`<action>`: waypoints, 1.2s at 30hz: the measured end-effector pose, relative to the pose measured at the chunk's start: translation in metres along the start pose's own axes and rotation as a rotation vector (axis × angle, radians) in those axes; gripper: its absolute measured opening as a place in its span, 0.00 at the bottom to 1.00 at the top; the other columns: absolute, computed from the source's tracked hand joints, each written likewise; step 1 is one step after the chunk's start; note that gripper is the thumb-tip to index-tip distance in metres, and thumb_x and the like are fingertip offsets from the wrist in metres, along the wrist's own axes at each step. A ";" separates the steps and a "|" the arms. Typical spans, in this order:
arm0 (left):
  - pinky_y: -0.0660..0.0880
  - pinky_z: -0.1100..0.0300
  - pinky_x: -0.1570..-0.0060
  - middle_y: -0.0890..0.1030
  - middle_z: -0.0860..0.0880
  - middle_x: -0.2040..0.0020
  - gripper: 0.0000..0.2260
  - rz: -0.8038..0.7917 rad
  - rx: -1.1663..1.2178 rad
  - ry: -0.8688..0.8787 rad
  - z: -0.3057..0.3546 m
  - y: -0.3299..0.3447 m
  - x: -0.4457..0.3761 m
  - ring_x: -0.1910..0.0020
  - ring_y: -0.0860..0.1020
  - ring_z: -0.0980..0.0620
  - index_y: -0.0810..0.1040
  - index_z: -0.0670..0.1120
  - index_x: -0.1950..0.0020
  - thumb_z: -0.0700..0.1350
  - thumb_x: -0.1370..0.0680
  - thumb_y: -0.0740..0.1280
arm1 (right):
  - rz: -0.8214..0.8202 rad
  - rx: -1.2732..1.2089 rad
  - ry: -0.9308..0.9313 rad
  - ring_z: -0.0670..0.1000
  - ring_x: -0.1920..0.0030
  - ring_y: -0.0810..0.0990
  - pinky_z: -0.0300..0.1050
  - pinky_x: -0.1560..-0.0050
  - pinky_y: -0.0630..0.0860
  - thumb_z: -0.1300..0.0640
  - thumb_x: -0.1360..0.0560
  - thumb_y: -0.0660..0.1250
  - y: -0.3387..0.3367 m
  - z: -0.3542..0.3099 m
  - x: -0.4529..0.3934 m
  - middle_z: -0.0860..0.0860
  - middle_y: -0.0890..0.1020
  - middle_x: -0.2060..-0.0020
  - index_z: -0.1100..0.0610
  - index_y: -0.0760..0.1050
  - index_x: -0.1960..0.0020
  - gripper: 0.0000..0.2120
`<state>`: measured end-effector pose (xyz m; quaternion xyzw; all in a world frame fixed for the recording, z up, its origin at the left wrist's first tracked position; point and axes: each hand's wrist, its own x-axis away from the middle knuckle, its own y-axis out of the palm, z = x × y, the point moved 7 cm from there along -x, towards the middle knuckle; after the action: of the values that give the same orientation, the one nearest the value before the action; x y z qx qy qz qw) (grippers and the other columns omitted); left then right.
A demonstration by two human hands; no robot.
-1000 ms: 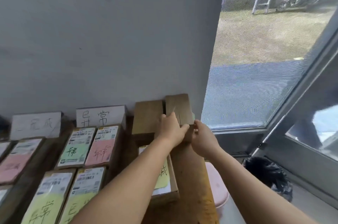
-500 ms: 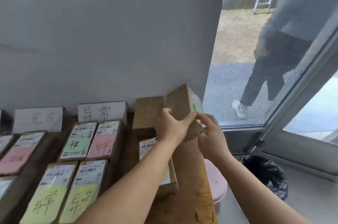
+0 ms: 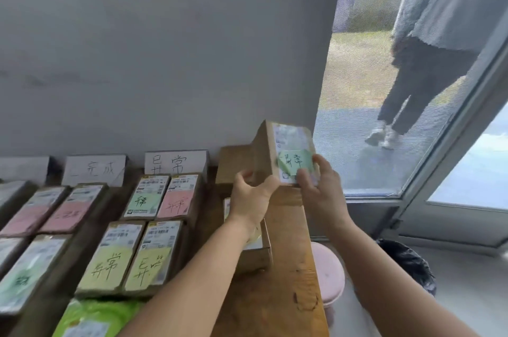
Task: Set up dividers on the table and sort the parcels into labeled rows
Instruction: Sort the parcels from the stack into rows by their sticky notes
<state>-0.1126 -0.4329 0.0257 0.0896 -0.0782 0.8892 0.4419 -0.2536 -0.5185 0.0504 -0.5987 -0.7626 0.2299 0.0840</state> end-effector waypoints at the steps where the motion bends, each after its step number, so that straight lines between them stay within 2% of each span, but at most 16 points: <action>1: 0.75 0.53 0.45 0.77 0.50 0.42 0.38 -0.002 0.008 0.000 0.001 -0.002 0.004 0.44 0.76 0.52 0.64 0.50 0.32 0.58 0.39 0.73 | -0.040 -0.046 0.017 0.52 0.42 0.73 0.49 0.41 0.69 0.51 0.22 0.62 0.001 -0.003 0.001 0.51 0.74 0.41 0.53 0.65 0.30 0.21; 4: 0.76 0.54 0.48 0.79 0.49 0.44 0.37 -0.008 0.047 -0.015 0.001 -0.010 0.016 0.46 0.78 0.52 0.68 0.50 0.36 0.59 0.42 0.72 | -0.150 -0.180 0.142 0.50 0.47 0.77 0.49 0.45 0.73 0.48 0.22 0.61 0.006 0.000 0.006 0.45 0.76 0.45 0.48 0.63 0.30 0.22; 6: 0.77 0.50 0.46 0.80 0.48 0.44 0.36 -0.014 0.063 -0.025 0.001 -0.015 0.022 0.46 0.79 0.50 0.71 0.50 0.37 0.59 0.43 0.71 | -0.243 -0.320 0.258 0.50 0.51 0.79 0.51 0.49 0.76 0.46 0.23 0.63 0.014 0.006 0.012 0.45 0.78 0.47 0.44 0.66 0.34 0.19; 10: 0.74 0.43 0.40 0.81 0.46 0.45 0.32 -0.055 0.020 -0.021 0.005 -0.024 0.030 0.44 0.79 0.45 0.75 0.50 0.40 0.59 0.42 0.70 | -0.364 -0.525 0.386 0.46 0.66 0.76 0.46 0.59 0.71 0.47 0.25 0.66 0.024 0.017 0.020 0.41 0.81 0.60 0.41 0.73 0.44 0.11; 12: 0.73 0.43 0.39 0.81 0.46 0.45 0.31 -0.078 0.009 -0.020 0.005 -0.028 0.033 0.43 0.78 0.45 0.75 0.50 0.40 0.59 0.40 0.70 | -0.401 -0.566 0.432 0.46 0.69 0.76 0.45 0.61 0.69 0.45 0.26 0.67 0.026 0.021 0.022 0.42 0.80 0.64 0.42 0.74 0.47 0.08; 16: 0.74 0.52 0.41 0.80 0.51 0.43 0.27 -0.098 -0.059 -0.007 -0.004 -0.032 0.035 0.43 0.77 0.52 0.75 0.51 0.37 0.60 0.33 0.68 | -0.393 -0.559 0.439 0.48 0.61 0.77 0.46 0.61 0.72 0.45 0.26 0.68 0.028 0.027 0.027 0.46 0.80 0.54 0.44 0.70 0.40 0.17; 19: 0.72 0.62 0.53 0.76 0.54 0.41 0.24 -0.001 -0.220 0.024 -0.019 -0.044 0.032 0.48 0.74 0.59 0.70 0.50 0.32 0.59 0.24 0.64 | -0.245 -0.480 0.422 0.46 0.62 0.79 0.41 0.66 0.73 0.46 0.28 0.70 0.016 0.035 0.026 0.47 0.80 0.52 0.47 0.69 0.37 0.21; 20: 0.72 0.63 0.53 0.75 0.54 0.40 0.25 0.049 -0.264 0.010 -0.027 -0.051 0.032 0.48 0.74 0.59 0.66 0.49 0.28 0.58 0.22 0.63 | -0.194 -0.436 0.417 0.46 0.62 0.80 0.39 0.68 0.72 0.46 0.29 0.70 0.010 0.040 0.025 0.48 0.80 0.51 0.47 0.68 0.36 0.23; 22: 0.74 0.56 0.42 0.72 0.50 0.33 0.28 0.135 -0.325 -0.060 -0.046 -0.063 0.032 0.37 0.73 0.52 0.59 0.48 0.24 0.56 0.21 0.61 | -0.130 -0.309 0.411 0.50 0.58 0.80 0.41 0.67 0.72 0.45 0.31 0.72 0.000 0.052 0.023 0.52 0.80 0.47 0.49 0.65 0.33 0.30; 23: 0.70 0.50 0.36 0.67 0.47 0.27 0.29 0.158 -0.358 -0.115 -0.057 -0.067 0.032 0.31 0.68 0.47 0.56 0.48 0.23 0.56 0.21 0.61 | -0.119 -0.252 0.419 0.52 0.55 0.81 0.45 0.64 0.75 0.45 0.32 0.73 -0.003 0.060 0.024 0.53 0.79 0.46 0.49 0.64 0.32 0.32; 25: 0.63 0.47 0.32 0.60 0.46 0.23 0.30 0.155 -0.414 -0.230 -0.077 -0.071 0.034 0.26 0.61 0.44 0.53 0.48 0.22 0.55 0.20 0.60 | -0.125 -0.183 0.442 0.55 0.53 0.82 0.54 0.52 0.79 0.45 0.33 0.73 -0.002 0.072 0.028 0.55 0.79 0.45 0.50 0.64 0.32 0.34; 28: 0.64 0.49 0.33 0.62 0.46 0.24 0.27 0.124 -0.448 -0.323 -0.100 -0.069 0.037 0.27 0.62 0.44 0.56 0.46 0.22 0.55 0.19 0.57 | -0.190 -0.118 0.480 0.56 0.54 0.82 0.58 0.49 0.79 0.44 0.33 0.73 0.010 0.085 0.039 0.55 0.79 0.47 0.51 0.65 0.32 0.34; 31: 0.67 0.54 0.42 0.69 0.48 0.28 0.23 0.103 -0.400 -0.332 -0.107 -0.065 0.039 0.32 0.68 0.46 0.62 0.46 0.24 0.54 0.18 0.55 | -0.227 -0.170 0.506 0.57 0.54 0.82 0.55 0.53 0.80 0.44 0.33 0.72 0.023 0.091 0.048 0.54 0.80 0.48 0.52 0.67 0.35 0.31; 32: 0.67 0.54 0.42 0.69 0.48 0.29 0.23 0.097 -0.381 -0.337 -0.108 -0.065 0.040 0.32 0.68 0.46 0.62 0.47 0.25 0.54 0.17 0.54 | -0.238 -0.176 0.505 0.56 0.53 0.82 0.52 0.57 0.79 0.43 0.32 0.72 0.025 0.091 0.050 0.53 0.80 0.48 0.52 0.67 0.35 0.30; 34: 0.67 0.50 0.35 0.69 0.49 0.28 0.23 0.090 -0.341 -0.339 -0.109 -0.065 0.042 0.31 0.67 0.45 0.62 0.49 0.24 0.55 0.18 0.54 | -0.250 -0.168 0.489 0.56 0.51 0.81 0.48 0.63 0.75 0.42 0.31 0.70 0.025 0.091 0.053 0.52 0.80 0.48 0.51 0.68 0.35 0.29; 36: 0.66 0.45 0.32 0.68 0.49 0.28 0.23 0.095 -0.287 -0.323 -0.105 -0.065 0.044 0.31 0.67 0.44 0.61 0.50 0.24 0.56 0.18 0.54 | -0.233 -0.170 0.451 0.55 0.50 0.81 0.50 0.57 0.78 0.41 0.30 0.69 0.021 0.088 0.053 0.51 0.80 0.47 0.51 0.69 0.34 0.28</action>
<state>-0.0967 -0.3372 -0.0627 0.1631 -0.2780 0.8628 0.3894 -0.2854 -0.4864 -0.0441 -0.5480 -0.8050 0.0148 0.2270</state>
